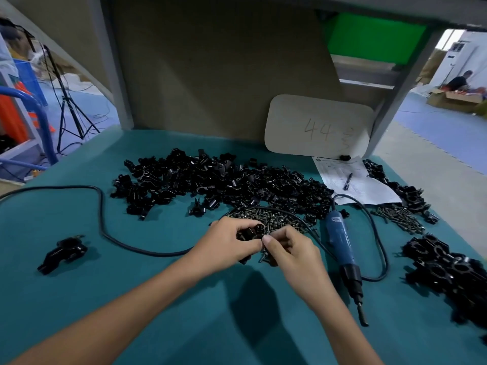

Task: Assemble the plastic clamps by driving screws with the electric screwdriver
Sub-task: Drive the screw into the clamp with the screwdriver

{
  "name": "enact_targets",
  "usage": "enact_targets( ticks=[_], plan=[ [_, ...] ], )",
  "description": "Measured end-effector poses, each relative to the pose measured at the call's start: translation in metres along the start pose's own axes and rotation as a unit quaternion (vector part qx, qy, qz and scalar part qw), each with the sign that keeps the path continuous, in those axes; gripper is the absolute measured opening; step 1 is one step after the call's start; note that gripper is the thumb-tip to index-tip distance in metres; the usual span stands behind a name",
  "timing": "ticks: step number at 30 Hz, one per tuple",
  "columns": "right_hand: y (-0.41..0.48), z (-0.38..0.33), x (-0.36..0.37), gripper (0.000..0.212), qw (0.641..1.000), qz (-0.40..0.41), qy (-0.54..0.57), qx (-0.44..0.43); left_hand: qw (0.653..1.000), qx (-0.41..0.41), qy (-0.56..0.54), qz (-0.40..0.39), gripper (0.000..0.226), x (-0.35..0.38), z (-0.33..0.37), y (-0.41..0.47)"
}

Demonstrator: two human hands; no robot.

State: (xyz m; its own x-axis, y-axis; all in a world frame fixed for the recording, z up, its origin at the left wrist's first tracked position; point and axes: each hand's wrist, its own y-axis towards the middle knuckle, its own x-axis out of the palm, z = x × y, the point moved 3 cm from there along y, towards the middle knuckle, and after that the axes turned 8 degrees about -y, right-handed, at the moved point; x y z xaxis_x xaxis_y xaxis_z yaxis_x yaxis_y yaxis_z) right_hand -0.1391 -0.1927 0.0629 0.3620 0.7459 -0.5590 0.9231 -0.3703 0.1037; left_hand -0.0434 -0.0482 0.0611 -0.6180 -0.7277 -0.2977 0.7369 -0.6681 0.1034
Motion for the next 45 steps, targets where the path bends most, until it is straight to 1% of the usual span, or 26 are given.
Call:
enact_targets(
  ticks=[3, 5, 7, 8, 9, 10, 11, 12, 13, 15, 17, 19, 22, 24, 25, 27, 29, 30, 32, 34, 36, 38, 41, 43, 45],
  plan=[
    [0.006, 0.004, 0.003, 0.015, 0.997, -0.034, 0.056, 0.033, 0.999, 0.008, 0.043, -0.007, 0.02, -0.002, -0.001, -0.003],
    [0.009, 0.007, 0.006, 0.015, 0.995, -0.047, 0.085, 0.038, 0.998, 0.001, 0.055, -0.002, 0.019, -0.002, -0.002, -0.006],
    [0.012, 0.01, 0.004, 0.011, 0.993, -0.036, 0.106, 0.038, 0.999, -0.021, 0.037, 0.018, 0.02, -0.004, -0.004, -0.006],
    [0.014, 0.012, 0.001, 0.008, 0.994, -0.021, 0.102, 0.036, 0.999, -0.038, 0.011, 0.022, 0.02, -0.006, -0.006, -0.006],
    [0.018, 0.014, -0.004, 0.006, 0.997, -0.003, 0.074, 0.031, 0.998, -0.057, -0.017, 0.017, 0.023, -0.008, -0.008, -0.006],
    [0.021, 0.017, -0.008, 0.008, 0.999, 0.014, 0.019, 0.025, 0.996, -0.075, -0.038, 0.007, 0.025, -0.009, -0.01, -0.006],
    [0.023, 0.019, -0.011, 0.011, 0.999, 0.025, -0.041, 0.019, 0.995, -0.087, -0.043, -0.002, 0.028, -0.011, -0.011, -0.006],
    [0.023, 0.02, -0.011, 0.014, 0.997, 0.027, -0.07, 0.015, 0.995, -0.09, -0.038, -0.006, 0.03, -0.011, -0.012, -0.007],
    [0.022, 0.019, -0.008, 0.014, 0.998, 0.016, -0.059, 0.018, 0.996, -0.087, -0.025, -0.005, 0.031, -0.011, -0.011, -0.007],
    [0.016, 0.015, 0.007, 0.013, 0.996, -0.044, 0.064, 0.05, 0.997, -0.077, 0.006, 0.0, 0.031, -0.009, -0.009, -0.009],
    [0.01, 0.015, 0.022, 0.016, 0.975, -0.091, 0.183, 0.09, 0.997, -0.059, 0.037, -0.014, 0.026, -0.004, -0.005, -0.011],
    [0.007, 0.017, 0.029, 0.016, 0.962, -0.095, 0.226, 0.117, 0.996, -0.049, 0.068, -0.015, 0.028, -0.002, -0.004, -0.012],
    [0.006, 0.014, 0.03, 0.009, 0.944, -0.09, 0.283, 0.141, 0.99, -0.035, 0.139, -0.003, 0.053, -0.005, -0.002, -0.011],
    [0.006, 0.01, 0.026, 0.01, 0.934, -0.074, 0.32, 0.138, 0.99, -0.042, 0.131, 0.005, 0.059, -0.008, 0.001, -0.011],
    [0.006, 0.008, 0.023, 0.011, 0.933, -0.063, 0.33, 0.131, 0.994, -0.05, 0.101, 0.009, 0.057, -0.009, 0.002, -0.012],
    [0.007, 0.005, 0.018, 0.013, 0.932, -0.048, 0.34, 0.114, 0.997, -0.058, 0.051, 0.022, 0.043, -0.012, 0.006, -0.013],
    [0.008, 0.002, 0.014, 0.013, 0.928, -0.045, 0.356, 0.099, 0.997, -0.035, 0.054, 0.04, 0.028, -0.014, 0.01, -0.012],
    [0.008, -0.001, 0.013, 0.013, 0.924, -0.044, 0.368, 0.095, 0.998, -0.016, 0.052, 0.042, 0.028, -0.014, 0.013, -0.013],
    [0.007, -0.008, 0.011, 0.013, 0.913, -0.047, 0.396, 0.085, 0.998, 0.01, 0.038, 0.044, 0.038, -0.013, 0.019, -0.014],
    [0.004, -0.016, 0.009, 0.013, 0.903, -0.055, 0.42, 0.068, 0.997, 0.022, 0.03, 0.06, 0.05, -0.014, 0.022, -0.015],
    [0.001, -0.024, 0.005, 0.012, 0.901, -0.067, 0.427, 0.048, 0.996, 0.032, 0.031, 0.082, 0.055, -0.016, 0.026, -0.016],
    [-0.003, -0.033, 0.0, 0.014, 0.899, -0.07, 0.431, 0.039, 0.995, 0.048, 0.039, 0.081, 0.053, -0.019, 0.032, -0.017],
    [-0.005, -0.041, -0.007, 0.015, 0.898, -0.066, 0.434, 0.036, 0.995, 0.076, 0.02, 0.059, 0.04, -0.021, 0.042, -0.016],
    [-0.006, -0.045, -0.009, 0.016, 0.897, -0.064, 0.435, 0.036, 0.992, 0.099, 0.035, 0.073, 0.037, -0.021, 0.048, -0.016],
    [-0.006, -0.048, -0.01, 0.018, 0.897, -0.061, 0.435, 0.039, 0.985, 0.115, 0.077, 0.101, 0.042, -0.02, 0.052, -0.017]
  ],
)
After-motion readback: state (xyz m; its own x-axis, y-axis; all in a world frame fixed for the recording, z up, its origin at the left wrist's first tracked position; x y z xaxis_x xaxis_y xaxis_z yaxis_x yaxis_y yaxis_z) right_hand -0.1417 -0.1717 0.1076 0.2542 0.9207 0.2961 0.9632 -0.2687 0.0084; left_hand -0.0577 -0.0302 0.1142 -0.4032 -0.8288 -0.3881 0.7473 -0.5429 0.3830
